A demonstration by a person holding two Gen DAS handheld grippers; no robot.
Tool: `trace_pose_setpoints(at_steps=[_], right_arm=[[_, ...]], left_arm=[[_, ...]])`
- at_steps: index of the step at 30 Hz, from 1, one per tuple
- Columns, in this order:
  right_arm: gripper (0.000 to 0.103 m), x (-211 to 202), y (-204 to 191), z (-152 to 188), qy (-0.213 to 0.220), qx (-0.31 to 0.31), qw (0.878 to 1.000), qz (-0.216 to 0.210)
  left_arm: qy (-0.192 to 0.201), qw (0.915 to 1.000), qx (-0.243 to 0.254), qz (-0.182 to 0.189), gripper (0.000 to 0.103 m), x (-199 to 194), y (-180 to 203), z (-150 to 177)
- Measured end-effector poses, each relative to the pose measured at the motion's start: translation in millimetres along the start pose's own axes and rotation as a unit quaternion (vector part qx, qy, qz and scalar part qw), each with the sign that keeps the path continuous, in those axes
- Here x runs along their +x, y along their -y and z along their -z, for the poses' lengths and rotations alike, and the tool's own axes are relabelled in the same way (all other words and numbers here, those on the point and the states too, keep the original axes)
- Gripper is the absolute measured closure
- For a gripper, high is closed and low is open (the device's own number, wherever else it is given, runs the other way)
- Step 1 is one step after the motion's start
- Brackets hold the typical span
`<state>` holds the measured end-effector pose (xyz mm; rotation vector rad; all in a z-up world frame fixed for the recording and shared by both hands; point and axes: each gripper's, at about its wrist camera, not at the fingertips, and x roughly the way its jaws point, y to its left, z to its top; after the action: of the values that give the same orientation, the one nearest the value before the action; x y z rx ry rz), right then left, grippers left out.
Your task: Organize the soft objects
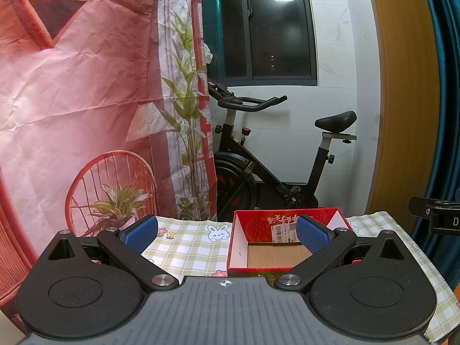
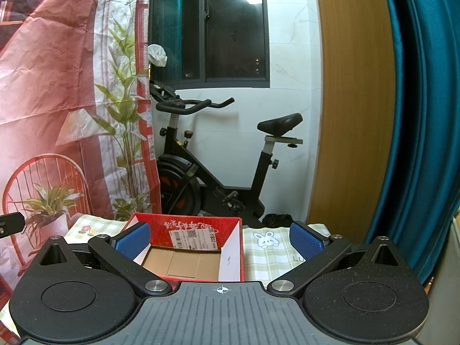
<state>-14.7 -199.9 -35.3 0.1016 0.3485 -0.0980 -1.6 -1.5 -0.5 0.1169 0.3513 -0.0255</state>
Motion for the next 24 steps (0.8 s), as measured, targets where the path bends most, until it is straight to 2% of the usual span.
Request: trace_pose_setpoints(at_steps=[24], right_arm=[[0.000, 4.6, 4.3, 3.6, 0.001, 0.010, 1.000, -0.013]], left_arm=[[0.002, 0.9998, -0.018, 0.003, 0.000, 3.7, -2.5, 4.6]])
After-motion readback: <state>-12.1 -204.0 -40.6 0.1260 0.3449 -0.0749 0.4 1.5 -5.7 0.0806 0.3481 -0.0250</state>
